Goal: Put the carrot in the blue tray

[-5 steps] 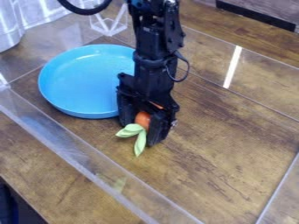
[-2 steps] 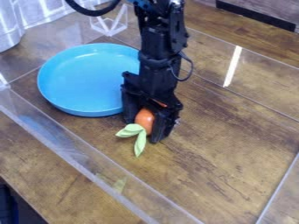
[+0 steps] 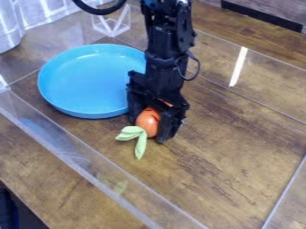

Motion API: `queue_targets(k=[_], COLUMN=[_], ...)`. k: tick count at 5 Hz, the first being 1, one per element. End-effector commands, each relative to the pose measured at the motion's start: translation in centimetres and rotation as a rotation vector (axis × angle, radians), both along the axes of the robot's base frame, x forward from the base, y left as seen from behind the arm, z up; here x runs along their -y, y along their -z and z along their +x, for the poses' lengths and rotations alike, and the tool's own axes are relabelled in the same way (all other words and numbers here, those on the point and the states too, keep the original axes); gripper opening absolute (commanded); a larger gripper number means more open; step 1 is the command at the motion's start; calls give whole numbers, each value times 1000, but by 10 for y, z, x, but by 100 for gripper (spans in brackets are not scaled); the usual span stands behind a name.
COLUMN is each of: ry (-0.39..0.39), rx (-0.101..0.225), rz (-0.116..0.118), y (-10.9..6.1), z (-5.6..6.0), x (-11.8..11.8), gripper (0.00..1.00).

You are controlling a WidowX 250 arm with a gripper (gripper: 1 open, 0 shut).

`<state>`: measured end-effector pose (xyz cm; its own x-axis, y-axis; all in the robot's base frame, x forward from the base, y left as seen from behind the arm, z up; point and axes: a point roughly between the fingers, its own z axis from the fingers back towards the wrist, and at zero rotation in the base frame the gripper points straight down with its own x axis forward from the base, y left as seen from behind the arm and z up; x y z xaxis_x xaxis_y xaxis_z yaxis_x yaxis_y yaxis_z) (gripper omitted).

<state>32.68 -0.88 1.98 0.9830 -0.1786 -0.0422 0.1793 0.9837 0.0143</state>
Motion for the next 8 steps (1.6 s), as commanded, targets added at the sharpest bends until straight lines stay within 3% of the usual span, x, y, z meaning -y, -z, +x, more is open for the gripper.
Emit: queue_targets(k=[1, 2, 3, 5, 8], ry=[-10, -13, -15, -15, 3], rx=[21, 13, 5, -10, 12], rz=[-2, -2, -2, -14, 5], y=[-6, -5, -4, -2, -29], z=[8, 10, 11, 12, 14], x=[-3, -5, -7, -8, -13], gripper=[100, 100, 0, 0, 0])
